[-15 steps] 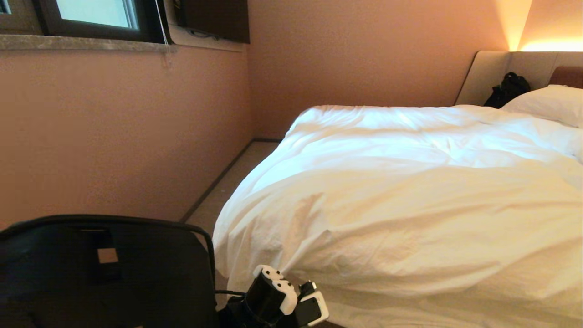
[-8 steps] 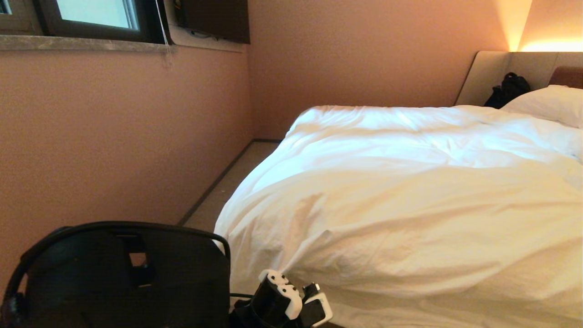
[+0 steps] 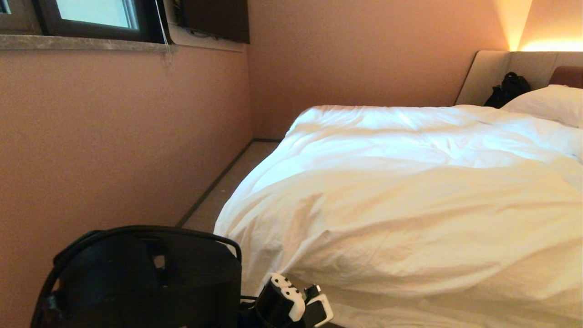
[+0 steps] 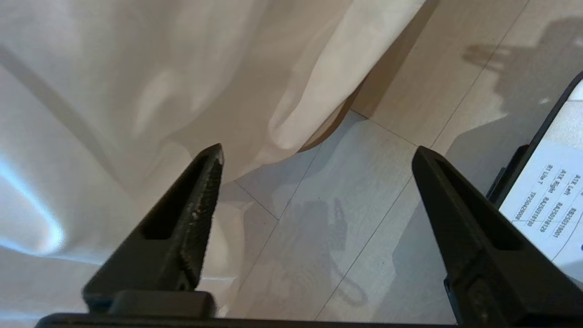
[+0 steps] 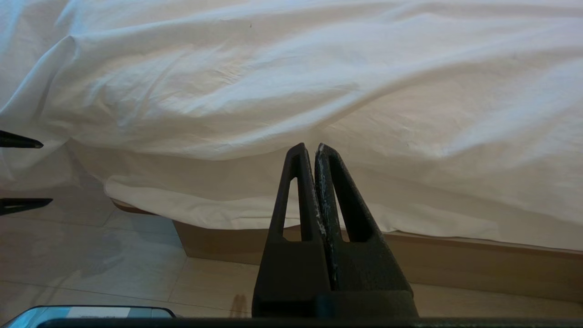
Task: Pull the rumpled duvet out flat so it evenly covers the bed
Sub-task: Flatten the corners of the folded blanket
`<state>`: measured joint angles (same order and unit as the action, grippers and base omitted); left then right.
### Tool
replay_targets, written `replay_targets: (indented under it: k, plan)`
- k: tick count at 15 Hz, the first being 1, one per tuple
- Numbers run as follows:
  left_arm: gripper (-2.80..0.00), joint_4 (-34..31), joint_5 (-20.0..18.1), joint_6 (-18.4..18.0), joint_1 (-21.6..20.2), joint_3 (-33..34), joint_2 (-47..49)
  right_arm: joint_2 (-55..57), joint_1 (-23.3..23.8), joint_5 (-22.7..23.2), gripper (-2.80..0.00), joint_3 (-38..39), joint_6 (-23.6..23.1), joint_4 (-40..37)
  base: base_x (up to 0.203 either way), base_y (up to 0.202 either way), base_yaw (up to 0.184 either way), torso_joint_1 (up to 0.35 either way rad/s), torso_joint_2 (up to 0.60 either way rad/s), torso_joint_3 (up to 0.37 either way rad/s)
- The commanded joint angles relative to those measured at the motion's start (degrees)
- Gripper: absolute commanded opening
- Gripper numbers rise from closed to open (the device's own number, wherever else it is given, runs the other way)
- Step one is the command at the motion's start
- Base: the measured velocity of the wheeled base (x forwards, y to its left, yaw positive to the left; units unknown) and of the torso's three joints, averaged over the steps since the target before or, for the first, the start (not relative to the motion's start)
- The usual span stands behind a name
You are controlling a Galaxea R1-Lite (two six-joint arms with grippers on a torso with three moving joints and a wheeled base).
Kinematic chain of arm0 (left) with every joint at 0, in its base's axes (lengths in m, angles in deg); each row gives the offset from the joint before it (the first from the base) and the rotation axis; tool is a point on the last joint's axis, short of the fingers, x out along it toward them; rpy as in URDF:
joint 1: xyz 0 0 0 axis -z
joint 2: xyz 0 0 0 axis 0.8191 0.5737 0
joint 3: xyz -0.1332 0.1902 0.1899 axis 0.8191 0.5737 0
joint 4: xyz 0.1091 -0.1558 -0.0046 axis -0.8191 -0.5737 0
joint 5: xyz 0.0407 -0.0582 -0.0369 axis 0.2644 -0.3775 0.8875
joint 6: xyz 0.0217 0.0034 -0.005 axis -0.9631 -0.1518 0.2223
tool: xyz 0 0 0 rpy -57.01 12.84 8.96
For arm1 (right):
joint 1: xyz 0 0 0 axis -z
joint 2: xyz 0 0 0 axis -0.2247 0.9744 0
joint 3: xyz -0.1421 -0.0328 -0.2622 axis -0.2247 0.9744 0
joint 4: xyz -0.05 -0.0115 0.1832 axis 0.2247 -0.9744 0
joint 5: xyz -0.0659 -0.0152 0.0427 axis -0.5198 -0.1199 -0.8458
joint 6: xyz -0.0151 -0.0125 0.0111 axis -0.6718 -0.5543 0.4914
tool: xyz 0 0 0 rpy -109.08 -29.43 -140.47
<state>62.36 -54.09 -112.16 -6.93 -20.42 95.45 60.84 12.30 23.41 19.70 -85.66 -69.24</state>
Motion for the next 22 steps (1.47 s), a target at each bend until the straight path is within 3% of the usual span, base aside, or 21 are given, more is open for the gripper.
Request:
replay_targets:
  k: [1,3,22]
  plan:
    - [0.00,0.40,0.23,-0.15,0.01,-0.21,0.53,0.07,-0.02,0.02,-2.80,0.00,-0.06,-0.01,0.000,0.000,0.000,0.000,0.00,0.000]
    - [0.00,0.44,1.73,-0.15,0.01,-0.93,1.27,0.07,-0.02,0.10,-2.80,0.00,-0.01,-0.01,0.000,0.000,0.000,0.000,0.00,0.000]
    - [0.00,0.62,3.80,-0.07,-0.08,-3.70,4.12,0.07,-0.02,0.02,-2.80,0.00,-0.01,-0.01,0.000,0.000,0.000,0.000,0.00,0.000]
